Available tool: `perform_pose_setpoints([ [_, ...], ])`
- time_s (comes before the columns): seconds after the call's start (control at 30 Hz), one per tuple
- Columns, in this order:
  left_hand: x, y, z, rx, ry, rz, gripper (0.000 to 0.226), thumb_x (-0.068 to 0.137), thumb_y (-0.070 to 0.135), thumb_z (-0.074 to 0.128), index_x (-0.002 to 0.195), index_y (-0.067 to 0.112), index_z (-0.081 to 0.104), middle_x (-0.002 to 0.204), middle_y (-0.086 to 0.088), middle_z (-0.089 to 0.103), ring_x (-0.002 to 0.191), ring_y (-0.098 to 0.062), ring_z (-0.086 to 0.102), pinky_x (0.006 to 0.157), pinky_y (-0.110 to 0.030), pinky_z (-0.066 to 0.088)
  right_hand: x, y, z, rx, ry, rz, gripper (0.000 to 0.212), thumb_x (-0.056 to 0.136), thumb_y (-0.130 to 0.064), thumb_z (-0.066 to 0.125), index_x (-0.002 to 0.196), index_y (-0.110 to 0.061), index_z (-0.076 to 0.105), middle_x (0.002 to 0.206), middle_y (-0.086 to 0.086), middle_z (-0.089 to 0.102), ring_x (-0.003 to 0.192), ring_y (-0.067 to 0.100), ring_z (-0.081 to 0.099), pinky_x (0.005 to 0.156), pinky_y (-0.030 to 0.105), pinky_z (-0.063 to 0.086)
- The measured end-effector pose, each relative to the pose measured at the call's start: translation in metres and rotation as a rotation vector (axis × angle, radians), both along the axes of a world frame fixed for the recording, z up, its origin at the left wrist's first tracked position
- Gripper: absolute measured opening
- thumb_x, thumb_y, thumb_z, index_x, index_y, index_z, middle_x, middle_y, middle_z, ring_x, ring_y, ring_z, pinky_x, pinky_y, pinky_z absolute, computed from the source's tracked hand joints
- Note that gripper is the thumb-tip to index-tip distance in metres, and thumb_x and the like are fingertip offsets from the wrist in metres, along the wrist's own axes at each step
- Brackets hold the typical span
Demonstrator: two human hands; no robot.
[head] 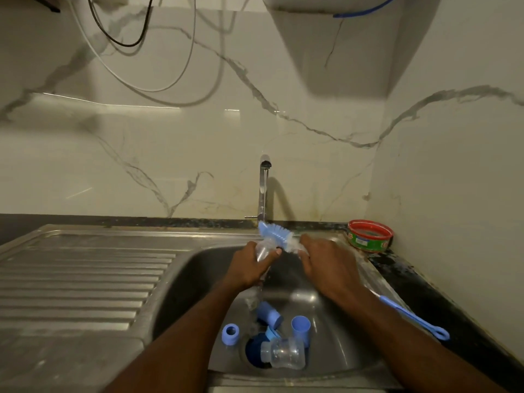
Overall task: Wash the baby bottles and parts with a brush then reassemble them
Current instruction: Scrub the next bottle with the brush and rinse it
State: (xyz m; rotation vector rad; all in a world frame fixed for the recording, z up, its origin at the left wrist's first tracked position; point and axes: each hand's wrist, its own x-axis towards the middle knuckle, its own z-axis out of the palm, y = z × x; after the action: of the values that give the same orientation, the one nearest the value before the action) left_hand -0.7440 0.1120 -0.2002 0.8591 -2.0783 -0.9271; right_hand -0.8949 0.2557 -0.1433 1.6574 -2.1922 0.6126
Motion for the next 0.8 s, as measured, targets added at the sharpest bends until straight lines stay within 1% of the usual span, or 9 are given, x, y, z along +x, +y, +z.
perform_pose_setpoints([
  [0.1, 0.0, 0.01, 0.004, -0.1, -0.141, -0.128, 0.048, 0.093, 0.054, 0.064, 0.129, 0.023, 0.059, 0.124, 0.001, 0.065, 0.108, -0.01, 0.063, 0.095, -0.031, 0.052, 0.014, -0.012, 0.0, 0.021, -0.001, 0.029, 0.015, 0.1, -0.031, 0.052, 0.114, -0.027, 0.057, 0.105, 0.0, 0.068, 0.089, 0.022, 0.065, 0.073, 0.037, 0.051],
  [0.17, 0.0, 0.014, 0.007, -0.147, -0.216, -0.129, 0.05, 0.092, 0.053, 0.06, 0.131, 0.021, 0.06, 0.127, -0.001, 0.065, 0.114, -0.013, 0.061, 0.103, -0.037, 0.049, 0.022, -0.017, 0.002, 0.0, 0.039, 0.036, 0.015, 0.1, -0.031, 0.052, 0.113, -0.026, 0.057, 0.103, 0.002, 0.067, 0.087, 0.025, 0.065, 0.073, 0.04, 0.054],
  [0.23, 0.0, 0.015, 0.01, -0.119, -0.187, -0.063, 0.041, 0.096, 0.044, 0.06, 0.126, 0.017, 0.061, 0.122, -0.003, 0.065, 0.109, -0.013, 0.061, 0.102, -0.038, 0.05, 0.019, -0.015, 0.001, -0.001, -0.005, 0.038, 0.021, 0.097, -0.035, 0.059, 0.118, -0.031, 0.058, 0.106, -0.002, 0.067, 0.092, 0.02, 0.065, 0.08, 0.04, 0.056],
  [0.33, 0.006, 0.011, 0.011, -0.128, -0.216, 0.056, 0.03, 0.102, 0.031, 0.059, 0.125, 0.012, 0.06, 0.121, -0.005, 0.063, 0.107, -0.013, 0.059, 0.094, -0.028, 0.046, 0.01, -0.006, -0.003, 0.024, -0.023, 0.047, 0.019, 0.097, -0.04, 0.056, 0.115, -0.036, 0.058, 0.104, -0.005, 0.069, 0.091, 0.017, 0.066, 0.081, 0.04, 0.056],
  [0.43, 0.008, 0.006, 0.006, -0.152, -0.251, 0.075, 0.028, 0.1, 0.032, 0.061, 0.122, 0.014, 0.063, 0.122, -0.008, 0.066, 0.111, -0.019, 0.062, 0.1, -0.037, 0.049, 0.004, 0.005, -0.005, 0.05, 0.01, 0.067, 0.021, 0.098, -0.046, 0.051, 0.114, -0.036, 0.06, 0.101, -0.006, 0.07, 0.09, 0.016, 0.066, 0.08, 0.04, 0.056],
  [0.53, 0.007, 0.004, 0.004, -0.138, -0.248, 0.096, 0.027, 0.1, 0.031, 0.061, 0.122, 0.015, 0.063, 0.121, -0.007, 0.066, 0.111, -0.018, 0.062, 0.1, -0.037, 0.05, 0.005, 0.005, -0.005, 0.026, 0.042, 0.059, 0.021, 0.098, -0.045, 0.05, 0.114, -0.035, 0.059, 0.1, -0.005, 0.07, 0.09, 0.017, 0.066, 0.079, 0.041, 0.056],
  [0.67, 0.002, 0.012, 0.009, -0.277, -0.348, -0.079, 0.039, 0.101, 0.034, 0.06, 0.135, 0.017, 0.057, 0.133, -0.006, 0.061, 0.121, -0.02, 0.059, 0.106, -0.036, 0.046, 0.019, -0.008, -0.003, 0.037, 0.044, 0.008, 0.02, 0.1, -0.034, 0.049, 0.116, -0.029, 0.059, 0.103, 0.001, 0.069, 0.091, 0.023, 0.066, 0.076, 0.04, 0.054],
  [0.73, -0.002, 0.013, 0.011, -0.344, -0.343, -0.059, 0.041, 0.101, 0.036, 0.058, 0.137, 0.019, 0.055, 0.134, -0.005, 0.061, 0.12, -0.018, 0.059, 0.105, -0.035, 0.046, 0.023, -0.015, 0.0, 0.037, 0.038, -0.029, 0.022, 0.102, -0.033, 0.047, 0.118, -0.025, 0.059, 0.102, 0.003, 0.068, 0.09, 0.024, 0.066, 0.074, 0.038, 0.052],
  [0.8, -0.001, 0.008, 0.009, -0.388, -0.326, 0.028, 0.044, 0.099, 0.043, 0.058, 0.137, 0.022, 0.053, 0.131, -0.002, 0.062, 0.116, -0.015, 0.06, 0.103, -0.037, 0.049, 0.023, -0.017, 0.001, 0.017, 0.019, -0.023, 0.025, 0.101, -0.034, 0.053, 0.125, -0.028, 0.059, 0.107, 0.002, 0.07, 0.094, 0.022, 0.067, 0.079, 0.037, 0.054],
])
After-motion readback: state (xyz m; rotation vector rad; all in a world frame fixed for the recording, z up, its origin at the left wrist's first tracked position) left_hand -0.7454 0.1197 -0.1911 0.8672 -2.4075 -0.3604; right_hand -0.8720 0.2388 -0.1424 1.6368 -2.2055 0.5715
